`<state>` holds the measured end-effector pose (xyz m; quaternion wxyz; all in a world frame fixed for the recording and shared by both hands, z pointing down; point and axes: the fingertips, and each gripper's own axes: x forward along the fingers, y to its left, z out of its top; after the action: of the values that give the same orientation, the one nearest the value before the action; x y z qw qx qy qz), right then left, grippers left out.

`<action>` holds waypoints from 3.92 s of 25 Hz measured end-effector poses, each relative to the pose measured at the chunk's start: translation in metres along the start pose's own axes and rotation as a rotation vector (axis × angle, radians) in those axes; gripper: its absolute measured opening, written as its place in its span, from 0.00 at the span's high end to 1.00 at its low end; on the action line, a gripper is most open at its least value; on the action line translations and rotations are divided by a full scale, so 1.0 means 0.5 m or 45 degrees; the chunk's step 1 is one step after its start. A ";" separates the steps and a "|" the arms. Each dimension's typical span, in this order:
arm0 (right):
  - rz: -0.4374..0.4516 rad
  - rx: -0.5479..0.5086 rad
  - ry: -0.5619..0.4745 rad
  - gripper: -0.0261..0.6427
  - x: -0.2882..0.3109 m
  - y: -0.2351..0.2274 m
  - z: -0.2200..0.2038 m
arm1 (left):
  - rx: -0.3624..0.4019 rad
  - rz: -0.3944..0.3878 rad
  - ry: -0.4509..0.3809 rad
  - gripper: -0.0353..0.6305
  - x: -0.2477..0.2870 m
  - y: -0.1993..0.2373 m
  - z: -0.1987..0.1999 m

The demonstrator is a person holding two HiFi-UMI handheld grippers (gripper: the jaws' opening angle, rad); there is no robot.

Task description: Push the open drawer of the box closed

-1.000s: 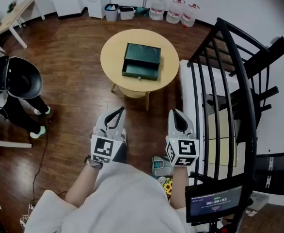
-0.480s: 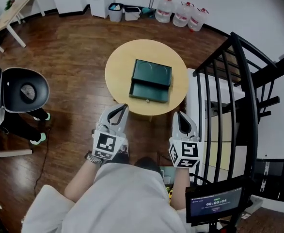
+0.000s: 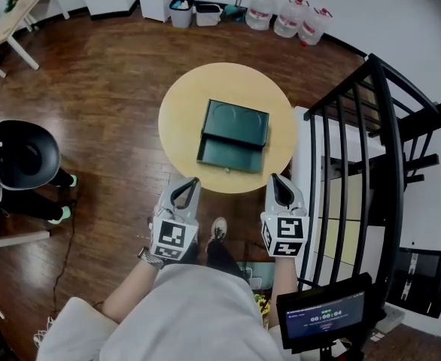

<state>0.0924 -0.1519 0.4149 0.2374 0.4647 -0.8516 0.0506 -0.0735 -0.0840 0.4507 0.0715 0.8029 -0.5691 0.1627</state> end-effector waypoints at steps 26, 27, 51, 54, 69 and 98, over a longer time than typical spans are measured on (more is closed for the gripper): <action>0.361 -0.317 0.525 0.77 0.432 -0.014 -0.173 | -0.482 0.003 0.419 0.78 0.271 -0.140 -0.284; 0.363 -0.310 0.544 0.77 0.438 -0.017 -0.176 | -0.482 0.003 0.427 0.78 0.275 -0.141 -0.286; 0.460 -0.228 0.652 0.77 0.448 -0.026 -0.199 | -0.509 -0.069 0.538 0.80 0.307 -0.164 -0.340; 0.462 -0.227 0.640 0.77 0.449 -0.027 -0.199 | -0.494 -0.068 0.536 0.82 0.309 -0.166 -0.339; 0.472 -0.224 0.596 0.78 0.448 -0.027 -0.197 | -0.501 0.002 0.508 0.82 0.350 -0.133 -0.317; 0.485 -0.222 0.585 0.78 0.442 -0.007 -0.197 | -0.503 0.073 0.465 0.82 0.444 -0.065 -0.281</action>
<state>0.0298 -0.2931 0.6008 0.4489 0.2511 -0.8484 0.1248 -0.0019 -0.2284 0.6607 0.3236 0.7144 -0.5898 0.1927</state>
